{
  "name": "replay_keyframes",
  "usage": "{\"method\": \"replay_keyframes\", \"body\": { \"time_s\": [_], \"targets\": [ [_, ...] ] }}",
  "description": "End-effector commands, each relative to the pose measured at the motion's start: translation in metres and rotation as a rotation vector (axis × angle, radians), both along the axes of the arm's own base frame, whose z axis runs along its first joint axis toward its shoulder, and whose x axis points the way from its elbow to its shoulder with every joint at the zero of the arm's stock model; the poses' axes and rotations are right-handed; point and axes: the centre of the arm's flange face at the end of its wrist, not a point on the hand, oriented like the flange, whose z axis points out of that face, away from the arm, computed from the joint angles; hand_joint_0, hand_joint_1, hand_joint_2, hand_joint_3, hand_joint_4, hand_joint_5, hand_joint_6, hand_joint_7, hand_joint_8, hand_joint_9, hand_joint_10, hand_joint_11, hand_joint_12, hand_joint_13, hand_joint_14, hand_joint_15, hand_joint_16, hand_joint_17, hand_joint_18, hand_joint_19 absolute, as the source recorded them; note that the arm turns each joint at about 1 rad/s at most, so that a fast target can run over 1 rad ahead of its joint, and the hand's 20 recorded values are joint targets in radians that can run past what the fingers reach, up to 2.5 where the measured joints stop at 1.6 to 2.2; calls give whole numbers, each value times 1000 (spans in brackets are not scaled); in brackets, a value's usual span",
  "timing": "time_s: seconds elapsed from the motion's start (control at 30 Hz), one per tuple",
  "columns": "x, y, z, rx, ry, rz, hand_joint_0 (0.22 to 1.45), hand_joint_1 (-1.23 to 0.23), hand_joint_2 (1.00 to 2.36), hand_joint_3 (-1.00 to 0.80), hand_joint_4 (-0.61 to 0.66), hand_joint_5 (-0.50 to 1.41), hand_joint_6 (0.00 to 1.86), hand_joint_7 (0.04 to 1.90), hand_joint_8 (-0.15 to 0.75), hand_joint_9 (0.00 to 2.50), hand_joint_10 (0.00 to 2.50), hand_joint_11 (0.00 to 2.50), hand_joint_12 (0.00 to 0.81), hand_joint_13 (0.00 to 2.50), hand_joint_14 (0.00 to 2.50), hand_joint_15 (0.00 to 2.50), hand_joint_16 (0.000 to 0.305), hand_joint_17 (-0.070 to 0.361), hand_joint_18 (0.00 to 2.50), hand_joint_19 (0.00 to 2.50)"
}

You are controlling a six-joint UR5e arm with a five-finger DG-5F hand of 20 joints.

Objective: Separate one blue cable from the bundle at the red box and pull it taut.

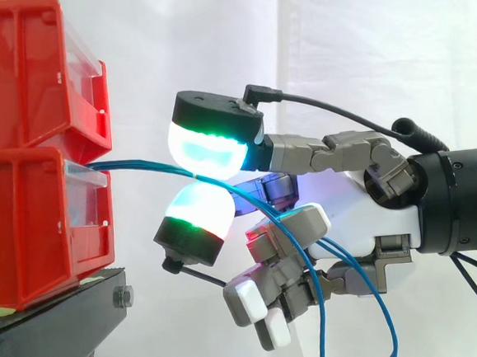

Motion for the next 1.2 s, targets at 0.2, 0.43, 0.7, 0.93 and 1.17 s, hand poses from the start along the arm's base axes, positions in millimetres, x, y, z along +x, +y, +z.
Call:
{"method": "replay_keyframes", "body": {
  "time_s": [0.2, 0.43, 0.7, 0.93, 1.17],
  "targets": [
    [0, 1, 0, -1, -1, 1, 619, -791, 1019, -57, 94, -160, 849, 1318, 377, 1343, 28, 1378, 430, 1102, 21, 618, 55, 123, 1042, 658],
    [0, 0, 0, 0, 0, 0, 743, -895, 1018, -277, -2, -186, 884, 1399, 330, 1271, 29, 1427, 383, 1023, 24, 628, 47, 107, 931, 658],
    [0, 1, 0, -2, 0, 1, 779, -899, 1000, -500, -27, -164, 910, 1495, 330, 1387, 29, 1523, 364, 1042, 25, 625, 45, 101, 930, 609],
    [0, 1, -1, -2, 2, 1, 634, -904, 1000, -500, 41, -131, 906, 1373, 334, 1455, 30, 1559, 368, 1087, 24, 637, 43, 96, 941, 637],
    [0, 1, -1, -2, 2, 1, 449, -811, 1000, -500, 73, -118, 883, 1245, 388, 1498, 28, 1511, 414, 1147, 22, 622, 52, 116, 1051, 621]
  ]
}}
